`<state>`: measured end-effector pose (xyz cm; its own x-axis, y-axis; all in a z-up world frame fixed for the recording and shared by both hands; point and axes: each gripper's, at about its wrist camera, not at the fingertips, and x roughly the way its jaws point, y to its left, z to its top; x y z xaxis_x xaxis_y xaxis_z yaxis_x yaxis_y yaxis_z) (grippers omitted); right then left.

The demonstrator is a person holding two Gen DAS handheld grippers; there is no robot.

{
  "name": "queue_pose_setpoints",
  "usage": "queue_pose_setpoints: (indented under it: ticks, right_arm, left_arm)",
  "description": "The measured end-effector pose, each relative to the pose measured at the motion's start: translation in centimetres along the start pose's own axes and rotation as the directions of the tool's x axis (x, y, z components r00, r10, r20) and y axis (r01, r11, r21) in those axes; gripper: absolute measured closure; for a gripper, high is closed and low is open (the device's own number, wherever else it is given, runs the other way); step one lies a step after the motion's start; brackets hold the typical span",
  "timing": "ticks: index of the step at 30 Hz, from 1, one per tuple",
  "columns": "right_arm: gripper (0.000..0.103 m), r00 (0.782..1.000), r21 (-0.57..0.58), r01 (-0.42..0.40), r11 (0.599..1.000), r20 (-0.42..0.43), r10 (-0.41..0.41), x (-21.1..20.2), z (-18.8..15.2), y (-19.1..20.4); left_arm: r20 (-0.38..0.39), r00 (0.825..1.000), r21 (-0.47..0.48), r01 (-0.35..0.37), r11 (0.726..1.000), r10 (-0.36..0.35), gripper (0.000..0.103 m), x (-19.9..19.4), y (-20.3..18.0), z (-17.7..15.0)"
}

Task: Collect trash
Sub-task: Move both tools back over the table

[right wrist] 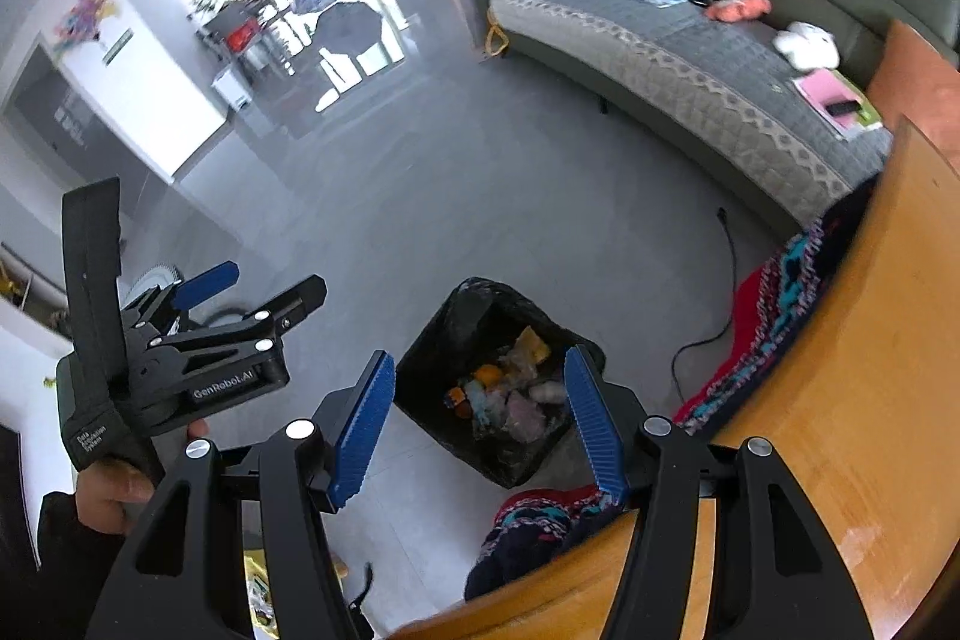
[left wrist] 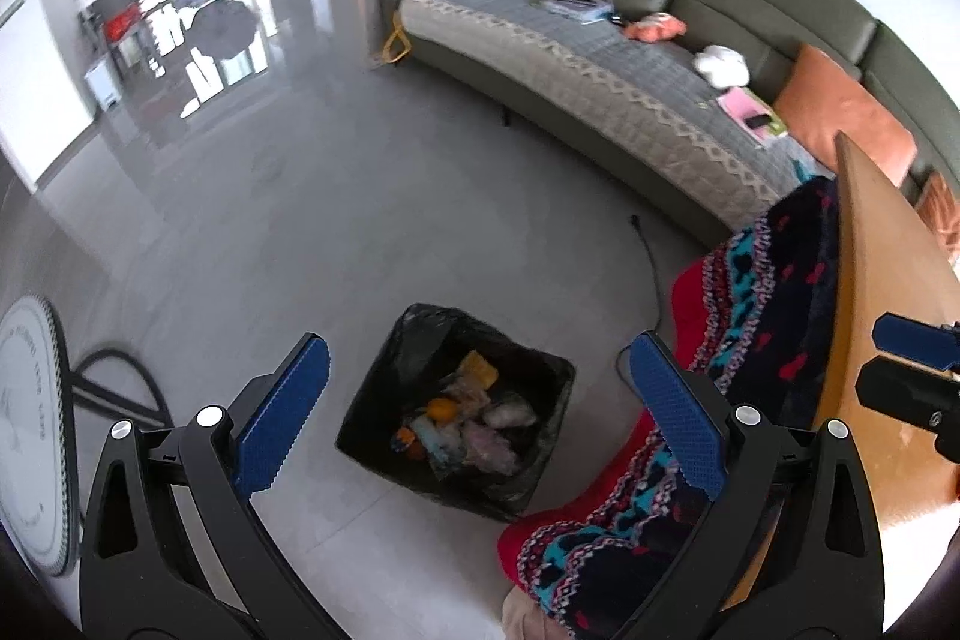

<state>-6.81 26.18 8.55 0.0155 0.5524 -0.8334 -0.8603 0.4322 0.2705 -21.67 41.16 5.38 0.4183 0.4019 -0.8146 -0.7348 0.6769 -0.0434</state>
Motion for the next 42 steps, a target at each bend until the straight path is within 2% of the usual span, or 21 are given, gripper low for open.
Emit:
queue_pose_setpoints:
  ticks: [7, 12, 18, 25, 31, 34, 37, 40, 42]
  right_arm:
    - [0.043, 0.999, 0.073, 0.033, 0.997, 0.039, -0.036, -3.7, -2.1, -4.0]
    - [0.043, 0.994, 0.144, 0.066, 0.987, 0.072, -0.077, -6.9, -4.3, -7.5]
    - [0.043, 0.983, 0.240, 0.128, 0.962, 0.099, -0.156, -10.6, -8.0, -12.3]
    - [0.043, 0.959, 0.354, 0.210, 0.912, 0.106, -0.262, -14.9, -13.3, -18.6]
    - [0.043, 0.929, 0.456, 0.277, 0.845, 0.096, -0.357, -18.9, -18.2, -24.2]
    - [0.040, 0.909, 0.514, 0.316, 0.798, 0.077, -0.409, -20.7, -20.7, -27.3]
    - [0.038, 0.872, 0.594, 0.378, 0.710, 0.028, -0.488, -22.5, -23.8, -30.5]
    - [0.038, 0.850, 0.653, 0.400, 0.643, -0.002, -0.527, -23.9, -26.1, -33.5]
    - [0.038, 0.829, 0.692, 0.424, 0.585, -0.037, -0.558, -24.6, -27.7, -35.9]
  left_arm:
    - [0.020, 0.996, 0.070, 0.089, 0.994, -0.091, 0.006, -1.4, -5.7, 0.3]
    - [0.028, 0.987, 0.147, 0.154, 0.977, -0.160, 0.006, -2.6, -10.9, 0.2]
    - [0.000, 0.971, 0.254, 0.233, 0.939, -0.241, 0.006, -3.2, -18.4, -0.8]
    - [-0.049, 0.940, 0.367, 0.333, 0.869, -0.339, 0.006, -4.1, -27.4, -2.8]
    - [-0.100, 0.911, 0.452, 0.400, 0.797, -0.400, 0.006, -4.9, -34.9, -5.0]
    - [-0.125, 0.898, 0.471, 0.428, 0.771, -0.422, 0.006, -5.0, -38.0, -5.9]
    - [-0.141, 0.890, 0.492, 0.442, 0.750, -0.433, 0.006, -5.3, -40.9, -6.9]
    - [-0.154, 0.888, 0.522, 0.446, 0.727, -0.434, 0.006, -5.5, -43.7, -7.8]
    - [-0.164, 0.885, 0.535, 0.451, 0.714, -0.436, 0.006, -5.4, -45.3, -8.2]
